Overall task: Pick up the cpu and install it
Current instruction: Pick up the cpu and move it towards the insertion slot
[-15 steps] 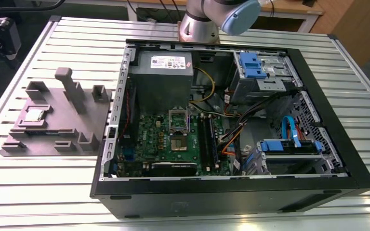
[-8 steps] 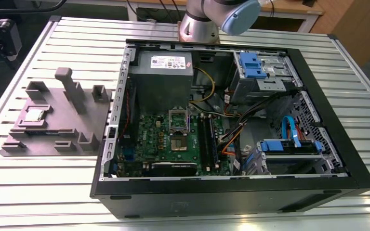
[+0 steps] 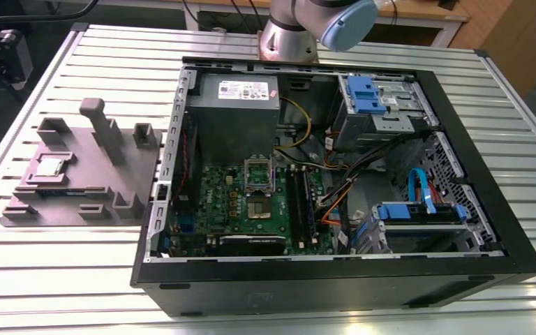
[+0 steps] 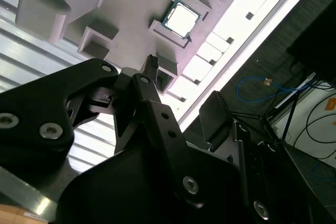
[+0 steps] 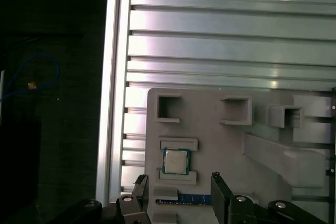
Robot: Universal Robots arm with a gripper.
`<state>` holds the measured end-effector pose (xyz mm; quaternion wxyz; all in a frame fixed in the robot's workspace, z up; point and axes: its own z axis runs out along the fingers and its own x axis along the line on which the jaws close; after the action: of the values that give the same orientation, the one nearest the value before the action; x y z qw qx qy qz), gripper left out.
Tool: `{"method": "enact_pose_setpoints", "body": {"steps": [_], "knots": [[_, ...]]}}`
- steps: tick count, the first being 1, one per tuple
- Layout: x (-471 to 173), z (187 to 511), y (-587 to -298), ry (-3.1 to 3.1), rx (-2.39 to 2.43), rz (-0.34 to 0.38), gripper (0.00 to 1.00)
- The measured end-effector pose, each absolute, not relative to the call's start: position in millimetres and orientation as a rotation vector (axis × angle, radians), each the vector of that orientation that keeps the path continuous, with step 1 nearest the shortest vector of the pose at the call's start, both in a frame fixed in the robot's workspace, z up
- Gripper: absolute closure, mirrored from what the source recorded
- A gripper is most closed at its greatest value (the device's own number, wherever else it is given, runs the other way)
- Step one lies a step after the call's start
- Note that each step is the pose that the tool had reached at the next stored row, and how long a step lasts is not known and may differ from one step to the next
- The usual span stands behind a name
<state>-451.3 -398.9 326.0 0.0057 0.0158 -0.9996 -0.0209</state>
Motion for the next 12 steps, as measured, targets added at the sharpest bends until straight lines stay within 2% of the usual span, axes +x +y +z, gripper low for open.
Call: {"method": "enact_pose_setpoints", "body": {"steps": [12], "knots": [[-451.3,321.8,-398.9,-3.129,0.049,-0.066,0.41]]}}
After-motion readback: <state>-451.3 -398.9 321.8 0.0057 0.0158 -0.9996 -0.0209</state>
